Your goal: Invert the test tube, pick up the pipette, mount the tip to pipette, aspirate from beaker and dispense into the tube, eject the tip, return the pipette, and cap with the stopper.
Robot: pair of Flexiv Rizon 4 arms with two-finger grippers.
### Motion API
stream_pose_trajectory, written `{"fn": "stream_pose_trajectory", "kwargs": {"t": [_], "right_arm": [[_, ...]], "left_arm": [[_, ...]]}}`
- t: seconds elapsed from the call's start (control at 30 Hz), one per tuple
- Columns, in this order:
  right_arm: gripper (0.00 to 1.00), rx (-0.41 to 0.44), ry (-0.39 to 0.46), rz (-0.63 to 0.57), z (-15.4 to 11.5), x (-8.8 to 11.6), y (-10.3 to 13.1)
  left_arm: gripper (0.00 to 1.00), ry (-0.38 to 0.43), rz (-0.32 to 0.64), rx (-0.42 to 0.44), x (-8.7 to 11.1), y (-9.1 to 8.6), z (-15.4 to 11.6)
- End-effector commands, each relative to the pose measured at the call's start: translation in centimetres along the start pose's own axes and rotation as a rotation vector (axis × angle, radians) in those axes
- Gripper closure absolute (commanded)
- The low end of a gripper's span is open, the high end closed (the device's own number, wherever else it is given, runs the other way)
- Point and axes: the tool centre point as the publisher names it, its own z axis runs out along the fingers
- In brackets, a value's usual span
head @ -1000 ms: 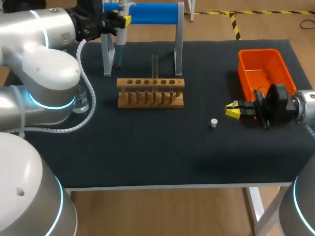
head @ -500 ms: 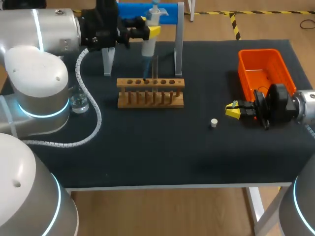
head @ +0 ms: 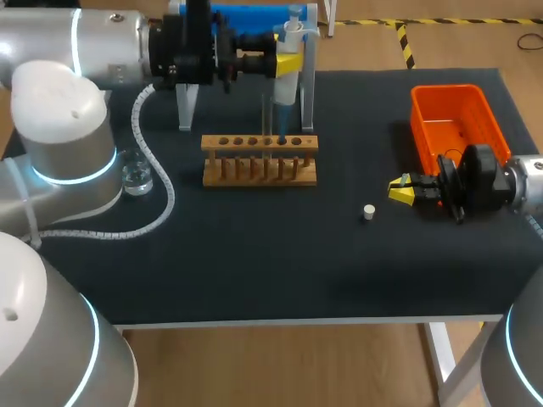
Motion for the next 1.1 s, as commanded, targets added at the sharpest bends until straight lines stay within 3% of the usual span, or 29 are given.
{"fn": "stream_pose_trajectory", "kwargs": {"t": [0.03, 0.27, 0.5, 1.1], "right_arm": [[1.0, 0.001, -0.001, -0.001, 0.0, 0.1, 0.0], [1.0, 0.001, -0.001, -0.001, 0.0, 0.1, 0.0], [1.0, 0.001, -0.001, -0.001, 0.0, 0.1, 0.0], [1.0, 0.001, -0.001, -0.001, 0.0, 0.1, 0.0]], "left_arm": [[1.0, 0.026, 0.014, -0.01, -0.1, -1.0, 0.8], [1.0, -0.025, 0.036, -0.043, 0.5, -1.4, 1.1], [1.0, -0.064, 0.023, -0.02, 0.9, -1.3, 1.2], [1.0, -0.079, 0.024, -0.027, 1.0, -1.5, 1.2]]}}
